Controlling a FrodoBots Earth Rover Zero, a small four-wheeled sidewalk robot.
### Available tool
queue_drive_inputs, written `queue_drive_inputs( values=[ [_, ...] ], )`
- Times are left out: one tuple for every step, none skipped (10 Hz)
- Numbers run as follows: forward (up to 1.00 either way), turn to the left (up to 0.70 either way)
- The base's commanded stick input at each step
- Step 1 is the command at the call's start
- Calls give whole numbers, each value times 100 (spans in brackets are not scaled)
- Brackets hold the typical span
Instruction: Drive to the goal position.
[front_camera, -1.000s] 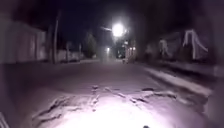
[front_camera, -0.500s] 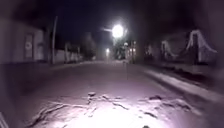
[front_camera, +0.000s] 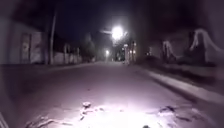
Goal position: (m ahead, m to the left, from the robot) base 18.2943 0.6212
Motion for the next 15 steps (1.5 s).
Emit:
queue_drive_inputs(
  values=[
    [70,-33],
    [70,-7],
    [70,0],
    [70,0],
    [70,0],
    [70,0],
    [70,0],
    [70,0],
    [70,0],
    [70,0],
    [70,0],
    [70,29],
    [70,35],
    [70,35],
    [70,0]
  ],
)
